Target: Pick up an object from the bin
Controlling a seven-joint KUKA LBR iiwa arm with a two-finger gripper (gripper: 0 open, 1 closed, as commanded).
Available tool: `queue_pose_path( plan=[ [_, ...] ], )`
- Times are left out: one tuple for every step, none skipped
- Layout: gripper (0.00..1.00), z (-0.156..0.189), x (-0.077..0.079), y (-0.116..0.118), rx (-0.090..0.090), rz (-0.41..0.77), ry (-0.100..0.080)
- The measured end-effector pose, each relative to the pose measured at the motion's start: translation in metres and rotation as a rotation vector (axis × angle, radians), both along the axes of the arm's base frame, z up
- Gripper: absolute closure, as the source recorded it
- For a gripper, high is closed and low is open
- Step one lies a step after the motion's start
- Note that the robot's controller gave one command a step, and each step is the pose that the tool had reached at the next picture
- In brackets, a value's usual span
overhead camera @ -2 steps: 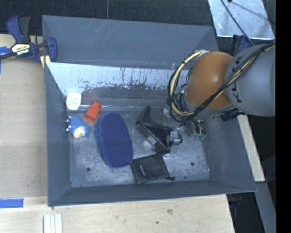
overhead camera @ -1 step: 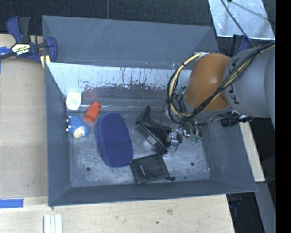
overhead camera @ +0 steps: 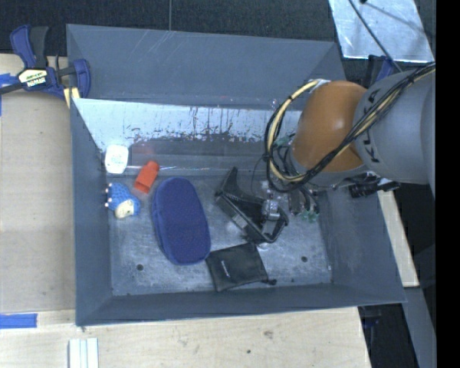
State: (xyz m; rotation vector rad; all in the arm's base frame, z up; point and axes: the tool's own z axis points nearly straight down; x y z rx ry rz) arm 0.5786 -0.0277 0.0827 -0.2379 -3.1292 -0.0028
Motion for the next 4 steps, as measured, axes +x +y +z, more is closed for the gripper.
queue_pose_path(
  plan=[
    [1.0, 0.002, -0.004, 0.002, -0.006, 0.032, -0.019],
    [0.0, -0.005, -0.006, 0.005, -0.003, 0.034, -0.02],
    [1.0, 0.0, -0.006, 0.005, -0.001, 0.036, -0.012],
    [1.0, 0.002, -0.017, 0.009, -0.01, 0.038, -0.048]
  ],
)
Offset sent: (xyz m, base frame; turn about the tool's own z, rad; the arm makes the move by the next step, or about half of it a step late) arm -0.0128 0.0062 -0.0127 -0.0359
